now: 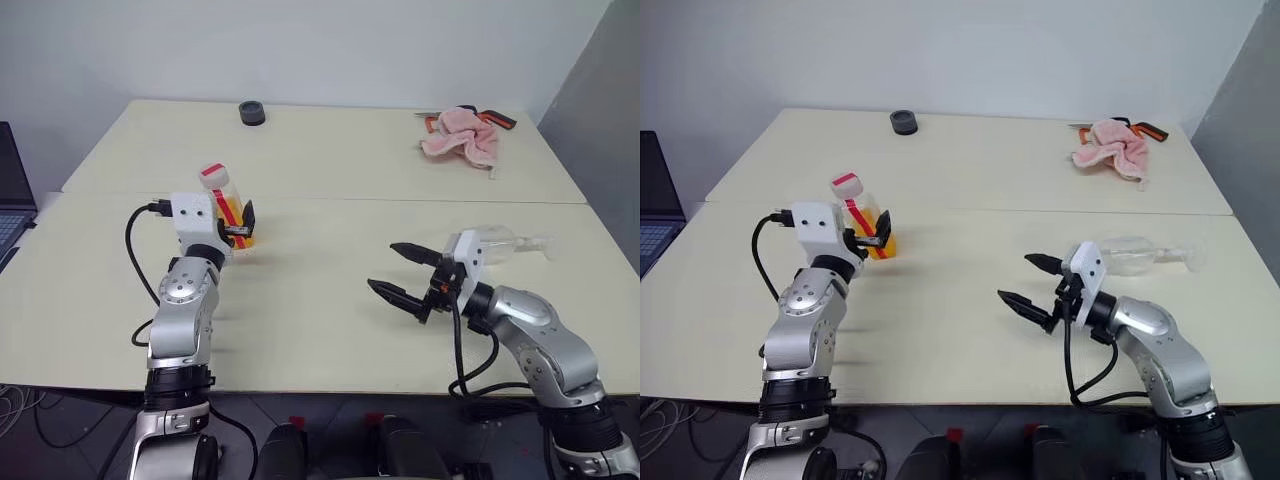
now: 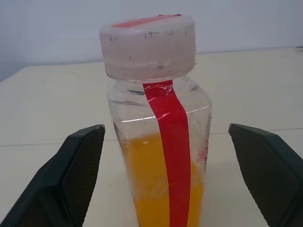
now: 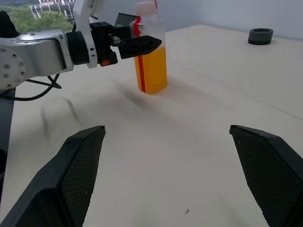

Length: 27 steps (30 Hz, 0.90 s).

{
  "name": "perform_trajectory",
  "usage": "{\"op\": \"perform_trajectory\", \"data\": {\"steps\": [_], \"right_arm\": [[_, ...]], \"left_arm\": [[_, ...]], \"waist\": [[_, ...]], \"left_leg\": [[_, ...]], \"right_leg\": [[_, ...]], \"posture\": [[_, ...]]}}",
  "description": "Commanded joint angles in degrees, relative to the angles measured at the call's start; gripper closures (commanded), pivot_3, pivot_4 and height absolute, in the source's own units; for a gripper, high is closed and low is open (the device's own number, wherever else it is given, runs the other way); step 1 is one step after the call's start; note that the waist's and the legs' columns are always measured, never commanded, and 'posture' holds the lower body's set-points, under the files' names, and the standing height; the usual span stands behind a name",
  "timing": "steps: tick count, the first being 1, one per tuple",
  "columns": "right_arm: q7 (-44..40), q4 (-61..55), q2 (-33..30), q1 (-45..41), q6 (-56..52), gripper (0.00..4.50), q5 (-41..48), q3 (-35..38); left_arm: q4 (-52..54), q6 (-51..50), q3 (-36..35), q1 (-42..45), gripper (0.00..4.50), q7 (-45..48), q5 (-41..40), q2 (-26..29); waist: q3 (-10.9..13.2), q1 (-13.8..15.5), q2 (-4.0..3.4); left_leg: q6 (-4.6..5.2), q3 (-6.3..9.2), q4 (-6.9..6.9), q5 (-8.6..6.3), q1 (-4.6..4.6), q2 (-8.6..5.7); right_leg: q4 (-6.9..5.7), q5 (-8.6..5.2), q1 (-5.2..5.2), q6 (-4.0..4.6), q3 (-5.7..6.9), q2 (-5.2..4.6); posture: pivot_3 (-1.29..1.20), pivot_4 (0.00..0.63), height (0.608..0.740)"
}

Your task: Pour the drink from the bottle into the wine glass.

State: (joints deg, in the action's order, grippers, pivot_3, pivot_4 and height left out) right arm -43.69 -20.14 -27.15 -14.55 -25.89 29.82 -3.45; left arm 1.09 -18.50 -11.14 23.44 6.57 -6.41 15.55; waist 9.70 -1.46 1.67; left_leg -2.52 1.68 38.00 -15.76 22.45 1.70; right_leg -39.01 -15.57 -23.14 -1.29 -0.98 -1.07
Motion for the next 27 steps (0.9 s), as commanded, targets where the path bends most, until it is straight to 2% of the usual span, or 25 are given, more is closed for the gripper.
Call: {"op": "perform_trajectory", "data": {"steps": [1, 27], "right_arm": [[-2.0, -2.4, -1.5, -2.4, -1.2, 0.00, 2.5, 1.5], [-3.4, -0.9, -1.2, -4.9, -1.3, 0.00, 1.0, -0.3]], "left_arm": [[0.5, 0.1, 0.6, 1.7, 0.02, -1.0, 0.7, -0.2], [-2.0, 1.9, 0.3, 4.5, 0.02, -5.3, 1.1, -2.1]], "waist": [[0.0, 0.0, 0.00], [0.0, 0.0, 0.00]], "left_leg": [[0.00, 0.00, 0.00, 0.00, 0.01, 0.00], [0.00, 0.02, 0.01, 0.00, 0.04, -0.02]], "right_leg": [[0.00, 0.00, 0.00, 0.00, 0.00, 0.00], [0.01, 0.00, -0.02, 0.00, 0.02, -0.04]], "posture": [[0.00, 0.150, 0.740], [0.00, 0.150, 0.740]]}}
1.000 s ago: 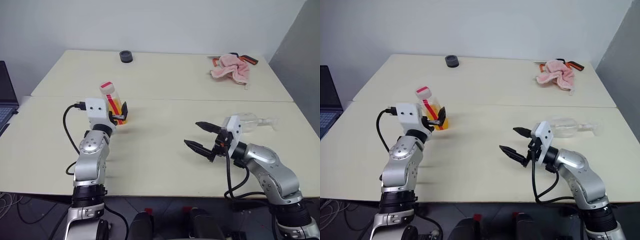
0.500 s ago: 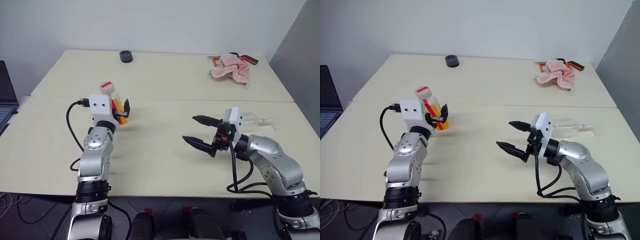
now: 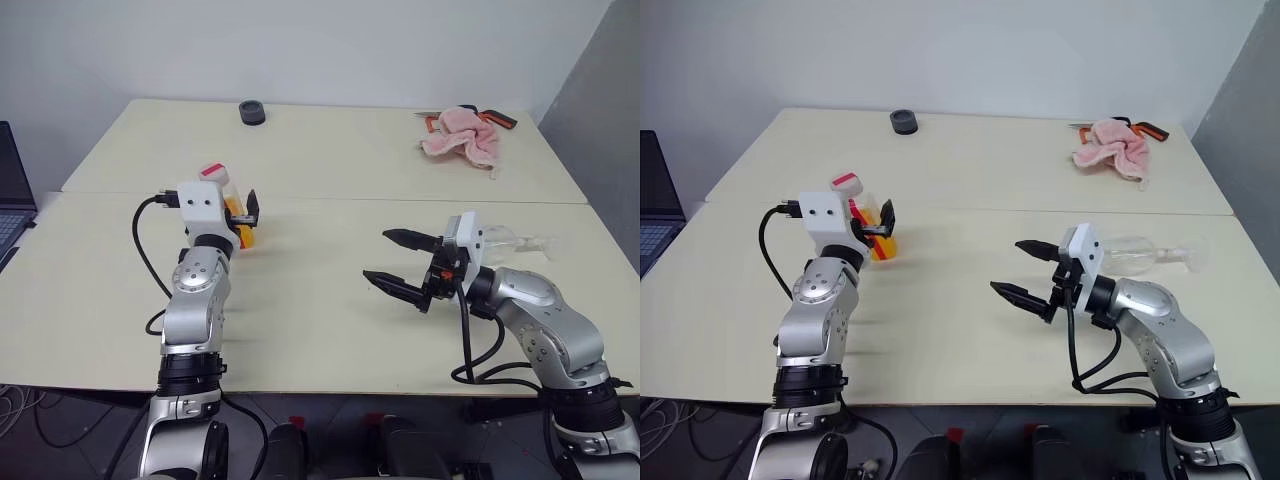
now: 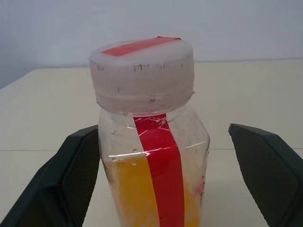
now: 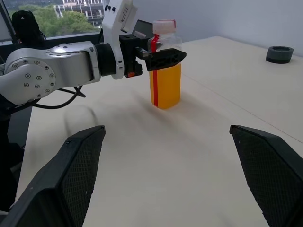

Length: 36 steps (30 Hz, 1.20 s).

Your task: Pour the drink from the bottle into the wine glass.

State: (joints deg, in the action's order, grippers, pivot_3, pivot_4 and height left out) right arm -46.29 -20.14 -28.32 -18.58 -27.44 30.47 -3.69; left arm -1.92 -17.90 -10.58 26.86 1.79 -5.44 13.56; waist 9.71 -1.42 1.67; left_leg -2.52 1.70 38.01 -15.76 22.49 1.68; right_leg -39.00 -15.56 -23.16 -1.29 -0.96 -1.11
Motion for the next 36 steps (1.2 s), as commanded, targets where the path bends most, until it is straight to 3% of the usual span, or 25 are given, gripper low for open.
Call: {"op": "perform_trajectory", "data": {"steps": [1, 10, 18, 20, 36], "right_arm": [[-0.8, -0.8, 0.0, -0.9, 0.2, 0.00, 0.4, 0.0], [-1.0, -0.1, 0.1, -1.4, 0.4, 0.00, 0.2, -0.1], [-1.1, 0.1, 0.2, -1.7, 0.4, 0.00, 0.1, 0.0], [-1.1, 0.0, 0.2, -1.6, 0.4, 0.00, 0.1, 0.0], [-1.4, -0.7, -0.2, -1.6, 1.6, 0.00, -1.8, -0.3]], "left_arm": [[1.0, 1.3, -0.3, 1.1, 0.02, -0.5, 0.2, -0.1], [0.2, 1.8, -0.7, 1.5, 0.02, -0.3, -0.1, 0.0], [-0.3, 3.4, -0.4, 1.6, 2.46, 0.3, 0.1, 0.3], [-0.4, 3.9, -0.4, 1.5, 2.78, 0.4, 0.2, 0.3], [3.9, 4.6, 2.3, -1.4, 2.80, 12.0, -4.4, 1.6]], "waist": [[0.0, 0.0, 0.00], [0.0, 0.0, 0.00], [0.0, 0.0, 0.00], [0.0, 0.0, 0.00], [0.0, 0.0, 0.01]], "left_leg": [[0.00, 0.00, 0.00, 0.00, 0.00, 0.00], [0.00, 0.00, 0.01, 0.00, 0.01, 0.00], [0.00, 0.00, 0.01, 0.00, 0.01, 0.00], [0.00, 0.00, 0.01, 0.00, 0.01, 0.00], [-0.01, 0.00, 0.01, 0.00, 0.04, -0.01]], "right_leg": [[0.00, 0.00, 0.00, 0.00, 0.00, 0.00], [0.00, 0.00, 0.00, 0.00, 0.00, 0.00], [0.00, 0.00, 0.00, 0.00, 0.01, 0.00], [0.00, 0.00, 0.00, 0.00, 0.01, -0.01], [0.01, 0.00, -0.02, 0.00, 0.02, -0.01]], "posture": [[0.00, 0.150, 0.740], [0.00, 0.150, 0.740], [0.00, 0.150, 0.740], [0.00, 0.150, 0.740], [0.00, 0.150, 0.740]]}}
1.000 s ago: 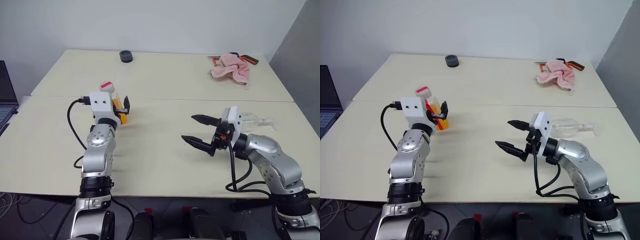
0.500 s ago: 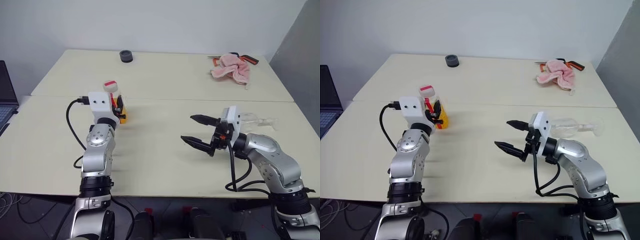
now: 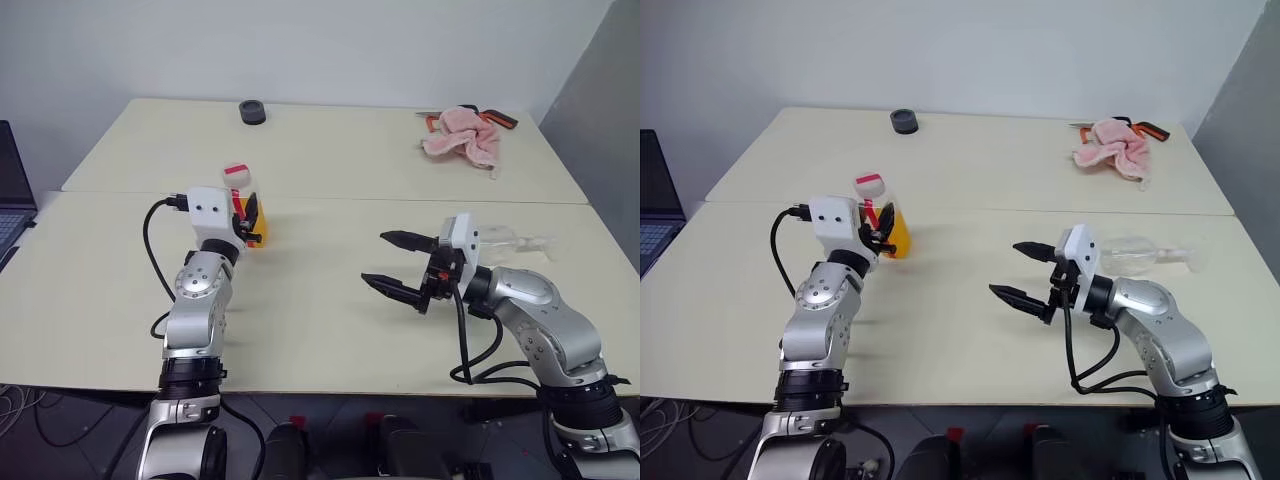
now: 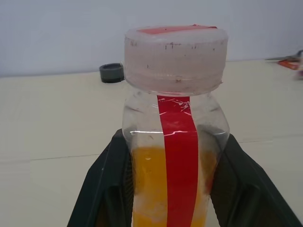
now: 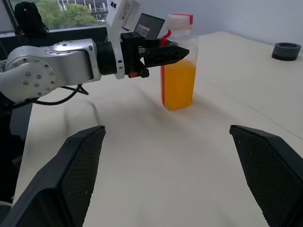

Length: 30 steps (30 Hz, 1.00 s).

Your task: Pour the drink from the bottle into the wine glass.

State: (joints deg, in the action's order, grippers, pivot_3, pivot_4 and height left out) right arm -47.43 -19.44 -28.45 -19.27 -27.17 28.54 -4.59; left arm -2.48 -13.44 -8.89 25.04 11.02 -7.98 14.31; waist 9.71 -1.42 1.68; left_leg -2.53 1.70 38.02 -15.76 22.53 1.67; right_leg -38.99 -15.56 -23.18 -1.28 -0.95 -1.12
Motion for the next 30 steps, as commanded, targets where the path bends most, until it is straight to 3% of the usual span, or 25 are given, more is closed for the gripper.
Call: {"op": "perform_trajectory", "data": {"steps": [1, 12, 29, 30], "right_arm": [[-0.1, -1.5, 0.0, -0.8, 1.4, 0.00, 0.1, 0.8], [0.6, -2.5, -0.4, 0.3, 0.9, 0.00, 0.3, 1.9], [2.1, -4.4, 0.3, 1.1, -0.1, 0.00, 0.4, 0.6], [2.1, -4.4, 0.4, 1.1, -0.1, 0.00, 0.5, 0.6]], "left_arm": [[4.8, 0.1, 0.8, 0.3, 2.80, 3.7, -2.2, 1.1], [6.4, -2.0, 2.1, 0.7, 2.81, 11.3, -5.1, 4.3], [3.4, -2.5, 3.4, -0.9, 2.81, 10.1, -4.0, 3.3], [3.0, -2.3, 3.1, -0.8, 2.46, 10.0, -4.1, 3.2]], "waist": [[0.0, 0.0, 0.00], [0.0, 0.0, 0.00], [0.0, 0.0, 0.00], [0.0, 0.0, 0.00]], "left_leg": [[0.00, 0.00, 0.00, 0.00, 0.00, 0.00], [0.00, 0.00, 0.00, 0.00, 0.00, 0.00], [0.00, 0.00, 0.00, 0.00, -0.01, 0.00], [0.00, 0.00, 0.00, 0.00, -0.01, 0.00]], "right_leg": [[0.00, 0.00, 0.00, 0.00, 0.00, 0.00], [0.00, 0.00, 0.00, 0.00, -0.01, 0.01], [0.00, 0.00, 0.00, 0.00, -0.01, 0.00], [0.00, 0.00, 0.00, 0.00, -0.01, 0.00]], "posture": [[0.00, 0.150, 0.740], [0.00, 0.150, 0.740], [0.00, 0.150, 0.740], [0.00, 0.150, 0.740]]}}
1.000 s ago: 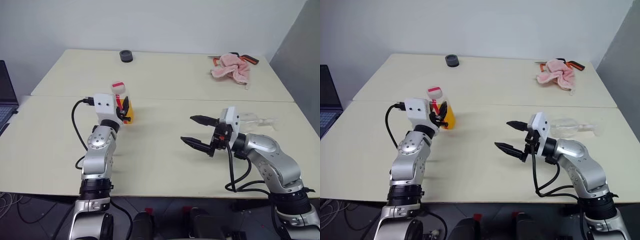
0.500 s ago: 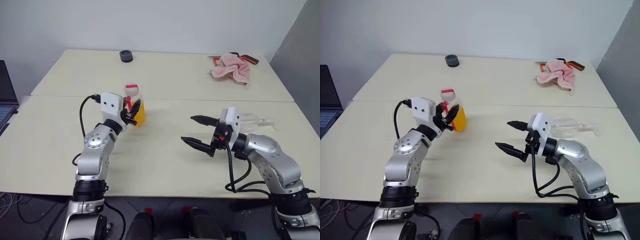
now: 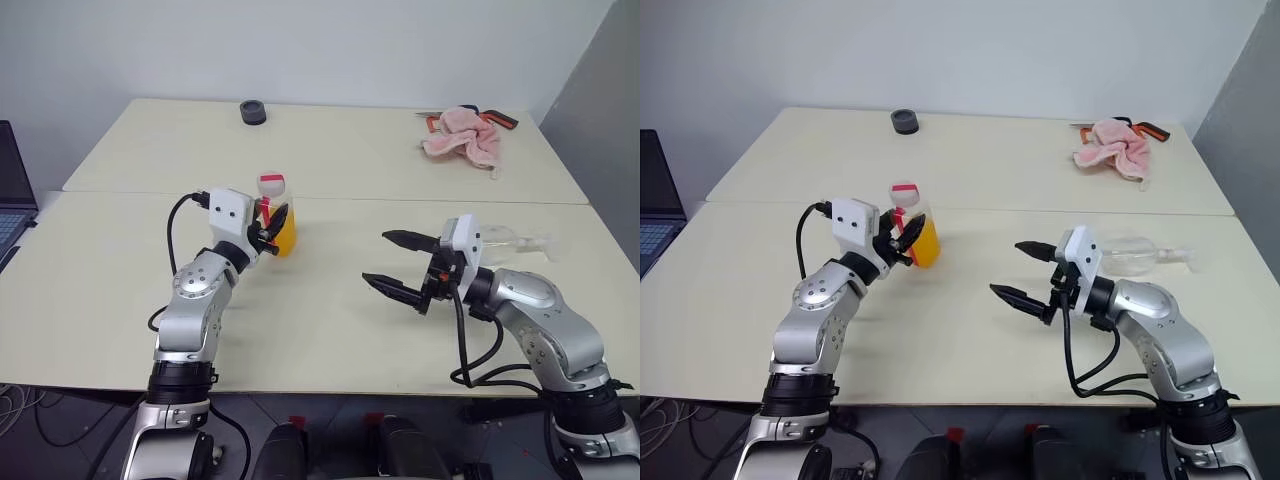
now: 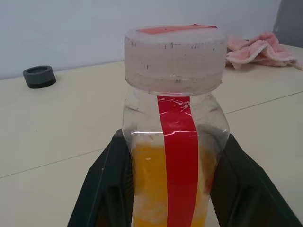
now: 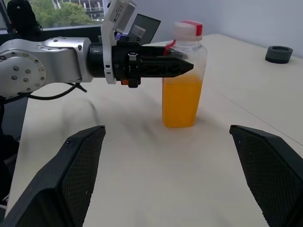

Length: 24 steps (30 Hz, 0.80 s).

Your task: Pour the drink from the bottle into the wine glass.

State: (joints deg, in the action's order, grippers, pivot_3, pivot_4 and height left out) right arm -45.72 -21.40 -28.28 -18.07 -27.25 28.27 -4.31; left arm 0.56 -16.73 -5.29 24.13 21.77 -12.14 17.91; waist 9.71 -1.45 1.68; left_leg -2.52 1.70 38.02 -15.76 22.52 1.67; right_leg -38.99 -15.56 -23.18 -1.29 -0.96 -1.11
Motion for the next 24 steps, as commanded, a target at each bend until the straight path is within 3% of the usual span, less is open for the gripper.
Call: {"op": "perform_trajectory", "data": {"steps": [1, 7, 8, 24], "right_arm": [[0.5, -2.4, 0.2, -0.1, -0.1, 0.00, 0.8, 0.3], [0.7, -2.5, 0.1, -0.1, -0.3, 0.00, 1.0, 0.5], [0.7, -2.5, 0.1, -0.1, -0.3, 0.00, 1.0, 0.5], [0.8, -2.6, 0.3, -0.5, -0.7, 0.00, 1.1, 0.5]], "left_arm": [[-0.3, 1.1, -0.7, 0.2, 2.07, -0.7, 0.0, -0.4], [-0.8, 2.6, -0.4, 0.3, 0.17, -0.5, 0.4, -0.1], [-0.8, 2.8, -0.4, 0.4, 0.03, -0.5, 0.4, -0.1], [-3.2, 3.3, -1.2, 3.6, 0.03, 0.1, -0.3, 0.2]], "waist": [[0.0, 0.0, 0.00], [0.0, 0.0, 0.00], [0.0, 0.0, 0.00], [0.0, 0.0, 0.00]], "left_leg": [[0.00, 0.00, 0.00, 0.00, 0.00, 0.00], [0.00, 0.00, 0.01, 0.00, 0.00, 0.00], [0.00, 0.00, 0.01, 0.00, 0.00, 0.00], [0.00, 0.00, 0.01, 0.00, 0.00, 0.00]], "right_leg": [[0.00, 0.00, 0.00, 0.00, 0.00, 0.00], [0.00, 0.00, 0.00, 0.00, 0.00, 0.00], [0.00, 0.00, 0.00, 0.00, 0.00, 0.00], [0.00, 0.00, 0.00, 0.00, 0.01, 0.00]], "posture": [[0.00, 0.150, 0.740], [0.00, 0.150, 0.740], [0.00, 0.150, 0.740], [0.00, 0.150, 0.740]]}}
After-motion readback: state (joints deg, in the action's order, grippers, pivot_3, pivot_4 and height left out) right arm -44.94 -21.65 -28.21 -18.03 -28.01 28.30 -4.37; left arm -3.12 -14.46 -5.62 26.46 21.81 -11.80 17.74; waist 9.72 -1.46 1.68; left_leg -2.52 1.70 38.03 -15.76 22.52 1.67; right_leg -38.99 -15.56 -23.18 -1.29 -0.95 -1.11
